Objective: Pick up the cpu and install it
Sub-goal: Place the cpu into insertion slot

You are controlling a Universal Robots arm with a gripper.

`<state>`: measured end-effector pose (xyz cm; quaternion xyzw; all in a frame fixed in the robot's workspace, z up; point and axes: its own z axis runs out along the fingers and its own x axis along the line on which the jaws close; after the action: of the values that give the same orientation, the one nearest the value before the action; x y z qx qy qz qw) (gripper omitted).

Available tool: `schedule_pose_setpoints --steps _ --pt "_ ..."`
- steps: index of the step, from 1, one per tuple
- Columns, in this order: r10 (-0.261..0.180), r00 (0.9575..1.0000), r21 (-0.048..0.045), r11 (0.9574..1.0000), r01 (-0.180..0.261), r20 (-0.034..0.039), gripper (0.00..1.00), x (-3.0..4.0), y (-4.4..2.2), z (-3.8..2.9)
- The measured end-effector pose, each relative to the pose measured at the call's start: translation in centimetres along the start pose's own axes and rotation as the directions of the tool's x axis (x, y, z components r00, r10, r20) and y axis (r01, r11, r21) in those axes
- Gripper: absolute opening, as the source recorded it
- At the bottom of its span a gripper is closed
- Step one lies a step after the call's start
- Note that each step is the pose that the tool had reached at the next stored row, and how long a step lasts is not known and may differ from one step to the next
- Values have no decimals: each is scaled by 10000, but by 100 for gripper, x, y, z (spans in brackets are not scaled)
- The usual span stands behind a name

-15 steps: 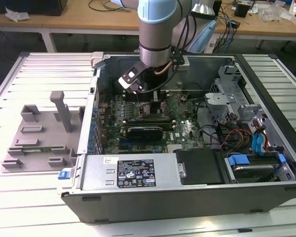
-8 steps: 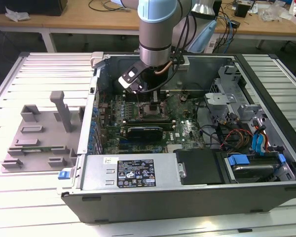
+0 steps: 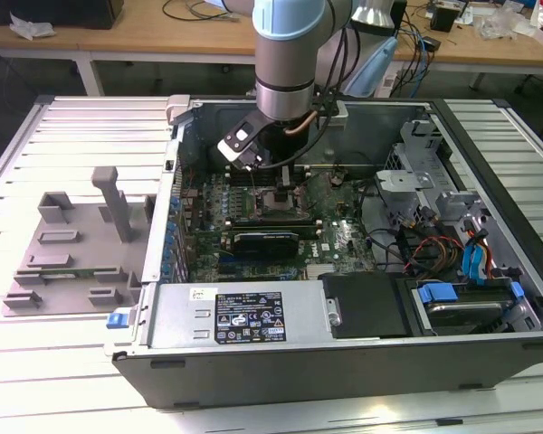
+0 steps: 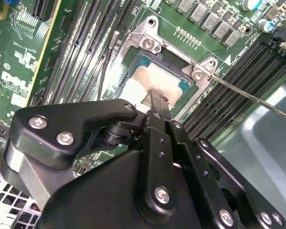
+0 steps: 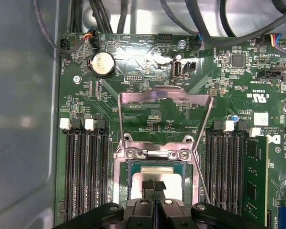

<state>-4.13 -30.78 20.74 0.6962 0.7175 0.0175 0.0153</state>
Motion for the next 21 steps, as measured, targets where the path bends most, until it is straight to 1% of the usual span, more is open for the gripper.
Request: schedule_pose_setpoints --steps 2,5,8,13,14,15,16,17,19,20,21 --pt "-73 10000 10 10000 73 -4 11 0 -1 14" --pt "-77 10000 10 10000 77 -3 11 1 -25 24" --pt "-297 9996 12 9996 297 -11 11 1 -28 41" --pt "-298 9996 11 9996 298 -18 11 1 -28 48" --pt "-298 9996 9 9996 298 -21 11 1 -28 40" --pt "-296 9996 -5 9996 296 -42 11 4 -25 24" --pt "-296 9996 -4 9996 296 -41 11 5 -24 14" --pt "-297 9996 8 9996 297 -22 11 2 -25 -11" --pt "-297 9996 8 9996 297 -22 11 2 -23 -56" --pt "-298 9996 10 9996 298 -20 11 1 -21 -97" --pt "-298 9996 10 9996 298 -19 11 1 -18 -161"
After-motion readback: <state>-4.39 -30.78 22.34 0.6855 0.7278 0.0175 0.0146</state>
